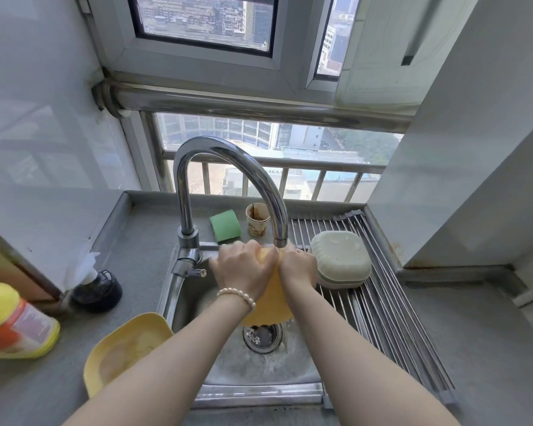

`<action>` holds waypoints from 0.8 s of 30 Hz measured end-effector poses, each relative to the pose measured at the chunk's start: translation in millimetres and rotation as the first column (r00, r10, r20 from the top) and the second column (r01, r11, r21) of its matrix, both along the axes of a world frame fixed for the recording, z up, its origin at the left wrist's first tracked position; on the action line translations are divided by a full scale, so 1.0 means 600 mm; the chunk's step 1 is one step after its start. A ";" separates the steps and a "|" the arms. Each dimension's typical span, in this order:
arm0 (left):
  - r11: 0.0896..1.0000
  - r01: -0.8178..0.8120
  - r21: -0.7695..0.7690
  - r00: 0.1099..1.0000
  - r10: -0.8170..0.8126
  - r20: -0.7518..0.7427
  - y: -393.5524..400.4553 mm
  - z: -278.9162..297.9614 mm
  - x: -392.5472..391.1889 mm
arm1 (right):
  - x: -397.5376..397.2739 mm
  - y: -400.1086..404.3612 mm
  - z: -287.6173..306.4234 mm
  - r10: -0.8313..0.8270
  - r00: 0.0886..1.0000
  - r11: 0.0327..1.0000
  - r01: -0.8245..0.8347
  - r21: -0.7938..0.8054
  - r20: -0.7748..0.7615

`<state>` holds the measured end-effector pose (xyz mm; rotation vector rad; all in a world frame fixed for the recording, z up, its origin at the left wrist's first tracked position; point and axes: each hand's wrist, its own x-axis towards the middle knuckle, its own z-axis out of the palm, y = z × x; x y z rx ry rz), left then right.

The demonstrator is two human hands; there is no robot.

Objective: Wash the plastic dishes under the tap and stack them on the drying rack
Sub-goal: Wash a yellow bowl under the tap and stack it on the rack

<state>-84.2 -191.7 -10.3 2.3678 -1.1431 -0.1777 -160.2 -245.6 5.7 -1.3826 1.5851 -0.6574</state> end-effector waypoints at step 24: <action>0.996 -0.091 0.005 0.919 0.085 -0.384 -0.005 -0.030 -0.006 | -0.033 0.011 -0.031 -0.587 0.718 0.775 0.364 0.517 0.374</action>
